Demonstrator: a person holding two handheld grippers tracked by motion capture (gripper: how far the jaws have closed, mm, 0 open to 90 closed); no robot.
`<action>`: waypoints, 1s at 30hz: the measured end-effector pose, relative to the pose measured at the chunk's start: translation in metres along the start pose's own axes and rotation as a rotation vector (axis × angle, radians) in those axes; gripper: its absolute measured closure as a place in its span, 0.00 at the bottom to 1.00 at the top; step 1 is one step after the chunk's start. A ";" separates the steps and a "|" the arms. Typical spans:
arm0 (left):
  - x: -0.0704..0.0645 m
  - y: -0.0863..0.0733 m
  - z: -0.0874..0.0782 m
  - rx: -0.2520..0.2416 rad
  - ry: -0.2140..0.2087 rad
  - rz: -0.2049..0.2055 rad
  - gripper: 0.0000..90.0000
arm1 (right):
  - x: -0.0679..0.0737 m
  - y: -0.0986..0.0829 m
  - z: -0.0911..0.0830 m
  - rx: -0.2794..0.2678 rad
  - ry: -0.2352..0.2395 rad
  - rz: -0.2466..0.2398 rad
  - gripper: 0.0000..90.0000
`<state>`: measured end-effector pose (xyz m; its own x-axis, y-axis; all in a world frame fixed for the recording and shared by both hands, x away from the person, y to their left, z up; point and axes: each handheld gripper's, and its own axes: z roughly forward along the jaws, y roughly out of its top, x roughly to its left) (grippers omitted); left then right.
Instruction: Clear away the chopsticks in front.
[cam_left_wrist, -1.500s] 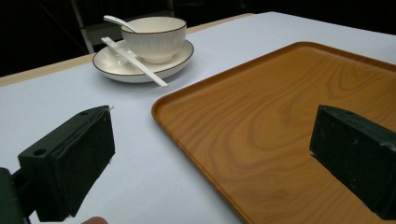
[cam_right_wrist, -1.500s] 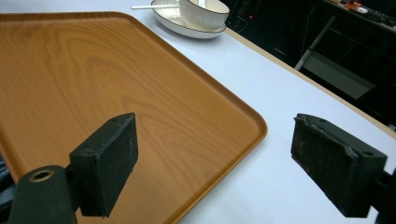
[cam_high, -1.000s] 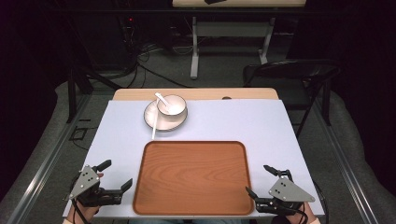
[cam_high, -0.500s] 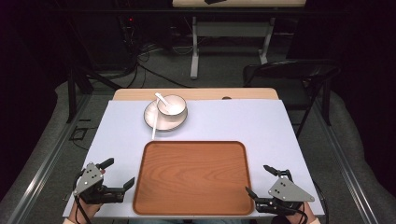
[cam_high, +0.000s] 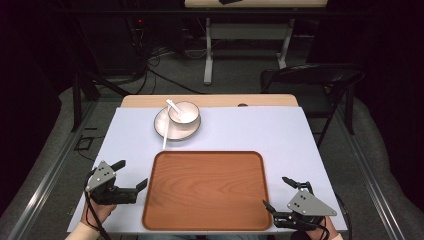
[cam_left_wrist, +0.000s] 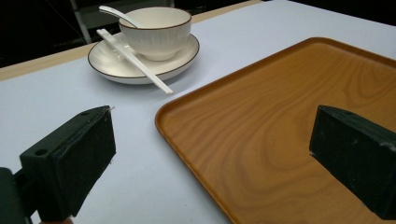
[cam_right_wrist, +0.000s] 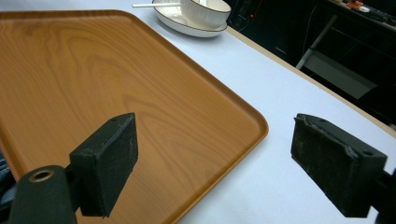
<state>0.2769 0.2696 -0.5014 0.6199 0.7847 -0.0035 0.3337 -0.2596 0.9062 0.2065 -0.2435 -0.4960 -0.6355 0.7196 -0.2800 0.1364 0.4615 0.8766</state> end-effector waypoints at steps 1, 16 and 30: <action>0.000 0.000 0.000 0.000 0.000 0.000 0.00 | 0.000 0.000 0.000 0.000 0.000 0.000 0.16; 0.025 0.028 0.028 0.082 0.002 -0.046 0.00 | 0.000 0.000 0.000 -0.001 0.000 0.001 0.16; 0.053 0.063 0.067 0.154 0.018 -0.078 0.00 | 0.000 0.000 0.000 -0.001 0.000 0.000 0.16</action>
<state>0.3781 0.2575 -0.4729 0.5753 0.8155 -0.0628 0.4861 -0.2792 0.8281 0.2066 -0.2434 -0.4961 -0.6352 0.7199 -0.2799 0.1361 0.4611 0.8769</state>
